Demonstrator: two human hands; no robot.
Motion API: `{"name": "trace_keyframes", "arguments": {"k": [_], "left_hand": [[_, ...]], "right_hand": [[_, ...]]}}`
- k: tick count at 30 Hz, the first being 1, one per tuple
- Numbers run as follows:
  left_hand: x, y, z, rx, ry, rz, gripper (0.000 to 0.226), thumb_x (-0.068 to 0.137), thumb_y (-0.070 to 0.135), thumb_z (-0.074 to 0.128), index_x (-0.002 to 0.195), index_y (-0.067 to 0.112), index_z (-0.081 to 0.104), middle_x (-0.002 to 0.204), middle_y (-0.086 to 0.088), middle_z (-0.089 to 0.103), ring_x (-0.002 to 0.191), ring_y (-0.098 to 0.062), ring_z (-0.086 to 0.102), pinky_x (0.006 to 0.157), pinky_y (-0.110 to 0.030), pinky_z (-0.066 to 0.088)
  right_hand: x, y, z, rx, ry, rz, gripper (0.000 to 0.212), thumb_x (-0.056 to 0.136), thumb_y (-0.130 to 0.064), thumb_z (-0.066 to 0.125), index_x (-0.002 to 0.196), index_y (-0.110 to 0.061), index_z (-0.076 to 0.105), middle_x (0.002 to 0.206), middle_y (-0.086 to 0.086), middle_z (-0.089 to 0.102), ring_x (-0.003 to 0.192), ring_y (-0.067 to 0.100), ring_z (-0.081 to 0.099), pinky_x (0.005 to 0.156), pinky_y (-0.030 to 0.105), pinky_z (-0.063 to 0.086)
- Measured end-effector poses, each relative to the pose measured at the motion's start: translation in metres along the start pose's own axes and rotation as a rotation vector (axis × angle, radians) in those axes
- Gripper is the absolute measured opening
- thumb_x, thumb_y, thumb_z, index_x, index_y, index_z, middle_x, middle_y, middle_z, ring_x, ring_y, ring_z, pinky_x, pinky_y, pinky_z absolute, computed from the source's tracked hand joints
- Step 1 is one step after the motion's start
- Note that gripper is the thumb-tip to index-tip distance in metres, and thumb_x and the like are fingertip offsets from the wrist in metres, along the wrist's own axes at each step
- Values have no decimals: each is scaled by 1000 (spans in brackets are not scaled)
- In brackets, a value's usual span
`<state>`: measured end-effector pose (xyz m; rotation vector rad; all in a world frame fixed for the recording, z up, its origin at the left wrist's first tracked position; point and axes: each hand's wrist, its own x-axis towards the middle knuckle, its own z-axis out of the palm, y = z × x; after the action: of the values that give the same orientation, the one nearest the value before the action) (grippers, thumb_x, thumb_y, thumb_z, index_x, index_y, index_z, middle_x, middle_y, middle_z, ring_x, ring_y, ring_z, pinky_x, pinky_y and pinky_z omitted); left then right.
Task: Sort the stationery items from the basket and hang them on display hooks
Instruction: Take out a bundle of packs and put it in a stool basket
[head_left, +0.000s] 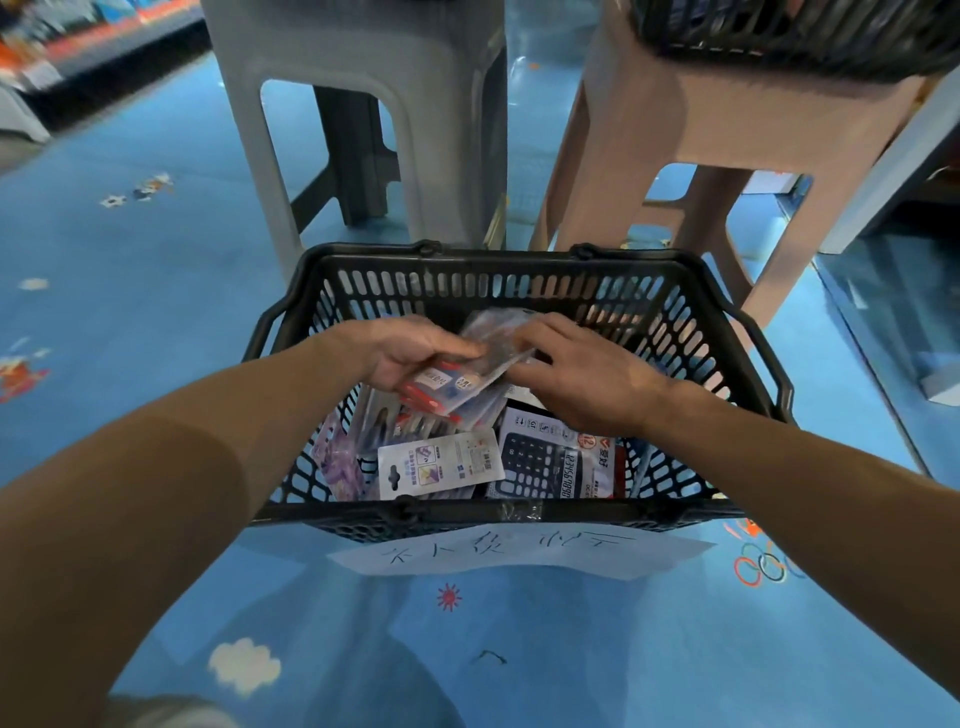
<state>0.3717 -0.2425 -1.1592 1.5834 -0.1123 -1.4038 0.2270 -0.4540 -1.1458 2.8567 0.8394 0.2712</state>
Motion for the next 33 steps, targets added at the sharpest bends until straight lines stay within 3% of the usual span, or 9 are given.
{"name": "trace_keyframes", "arguments": {"k": [4, 8, 12, 17, 20, 23, 25, 30, 33], "left_hand": [[-2, -1, -3, -28, 111, 80, 34, 81, 12, 76, 110, -1, 64, 85, -10, 77, 75, -25, 75, 69, -38, 64], [-4, -8, -3, -25, 143, 92, 48, 83, 11, 74, 127, -2, 62, 110, -12, 72, 112, -31, 65, 109, -49, 50], [-4, -6, -1, 10, 149, 121, 57, 82, 15, 75, 134, -3, 57, 124, -17, 71, 118, -35, 67, 109, -51, 50], [1, -7, 3, -8, 198, 189, 58, 93, 10, 69, 147, 4, 46, 135, -19, 64, 119, -35, 67, 103, -52, 54], [3, -7, -1, -9, 234, 229, 73, 86, 10, 73, 150, 11, 38, 150, -21, 52, 138, -38, 51, 116, -59, 39], [0, -7, -1, -35, 221, 210, 55, 90, 8, 70, 140, 11, 46, 137, -26, 61, 122, -44, 64, 100, -58, 55], [-1, -8, 2, -51, 191, 191, 54, 89, 10, 70, 138, 7, 48, 132, -27, 65, 116, -45, 67, 101, -59, 53], [-1, -4, 19, 87, 57, 146, 32, 100, 23, 57, 127, 7, 55, 112, -17, 74, 107, -36, 73, 96, -54, 57], [1, -2, 29, 53, -8, 171, 41, 104, 40, 50, 128, 9, 60, 113, -14, 77, 104, -33, 74, 84, -47, 63]], "right_hand": [[-15, 14, -1, 7, -159, 150, 39, 90, -24, 52, 129, -28, 58, 135, 6, 47, 129, 27, 43, 88, 40, 47], [-29, 28, 0, 2, -885, 350, 59, 85, -52, 69, 141, -41, 51, 140, -1, 47, 136, 27, 37, 106, 44, 40], [-47, 30, 4, -134, -1133, 406, 65, 87, -25, 69, 147, -39, 47, 147, 0, 49, 138, 28, 40, 108, 43, 40], [-48, 38, 4, -124, -788, 480, 32, 95, -12, 60, 124, -25, 64, 119, 3, 64, 111, 25, 61, 83, 34, 41], [-31, 47, -5, 270, -500, 590, 29, 92, -10, 61, 106, -33, 72, 118, -2, 69, 108, 21, 64, 89, 31, 52], [-13, 48, -19, 687, -224, 679, 24, 90, -9, 71, 83, -32, 68, 101, -6, 70, 95, 16, 65, 70, 21, 49], [-3, 44, -27, 950, -136, 722, 17, 89, -9, 74, 82, -25, 72, 93, -7, 71, 90, 12, 65, 65, 16, 48], [16, 34, -36, 1260, -41, 808, 18, 89, 3, 70, 103, -8, 71, 108, 10, 73, 98, 23, 72, 80, 34, 62], [24, 27, -33, 1117, 72, 808, 19, 90, 2, 68, 109, -2, 66, 111, 16, 70, 101, 30, 71, 91, 46, 60]]}}
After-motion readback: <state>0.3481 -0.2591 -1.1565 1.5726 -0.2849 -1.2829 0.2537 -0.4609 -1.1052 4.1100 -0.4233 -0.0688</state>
